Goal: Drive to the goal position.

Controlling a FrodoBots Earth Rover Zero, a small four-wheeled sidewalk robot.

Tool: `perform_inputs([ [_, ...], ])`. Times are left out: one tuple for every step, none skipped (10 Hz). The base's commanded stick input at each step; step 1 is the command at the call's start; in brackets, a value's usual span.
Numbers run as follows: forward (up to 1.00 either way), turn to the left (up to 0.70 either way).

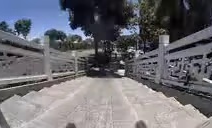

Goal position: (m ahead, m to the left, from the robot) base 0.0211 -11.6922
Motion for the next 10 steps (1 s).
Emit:
perform_inputs([
  [0.70,0.00],
  [0.70,0.00],
  [0.70,0.04],
  [0.70,0.14],
  [0.70,0.11],
  [0.70,0.00],
  [0.70,0.00],
  [0.70,0.00],
  [0.70,0.00],
  [0.70,0.00],
])
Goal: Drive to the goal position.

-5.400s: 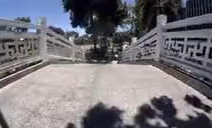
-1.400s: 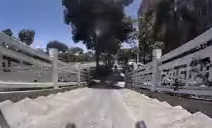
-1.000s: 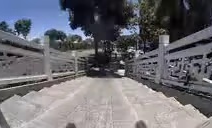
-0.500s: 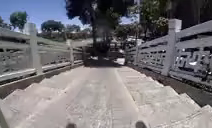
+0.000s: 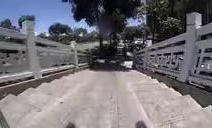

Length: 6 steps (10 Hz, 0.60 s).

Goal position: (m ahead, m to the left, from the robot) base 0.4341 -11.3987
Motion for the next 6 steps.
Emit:
perform_inputs([
  [0.70,0.00],
  [0.70,0.00],
  [0.70,0.00],
  [0.70,0.00],
  [0.70,0.00],
  [0.70,0.00],
])
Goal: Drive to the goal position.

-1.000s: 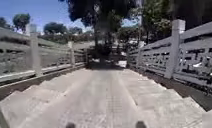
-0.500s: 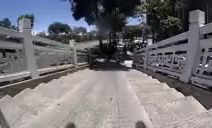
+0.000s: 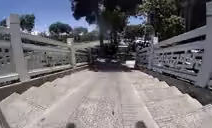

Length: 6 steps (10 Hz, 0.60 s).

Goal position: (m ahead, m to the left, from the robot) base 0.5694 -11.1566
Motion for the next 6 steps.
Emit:
perform_inputs([
  [0.70,0.00],
  [0.70,0.00],
  [0.70,-0.12],
  [0.70,-0.14],
  [0.70,0.00],
  [0.70,0.00],
])
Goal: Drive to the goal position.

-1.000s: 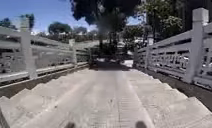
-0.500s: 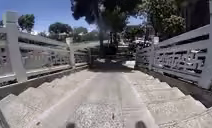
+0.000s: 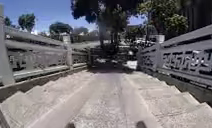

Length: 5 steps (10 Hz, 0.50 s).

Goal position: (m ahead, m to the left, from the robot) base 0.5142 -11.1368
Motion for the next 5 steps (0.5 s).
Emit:
perform_inputs([
  [0.70,0.00],
  [0.70,0.00],
  [0.70,0.00],
  [0.70,0.00],
  [0.70,0.00],
])
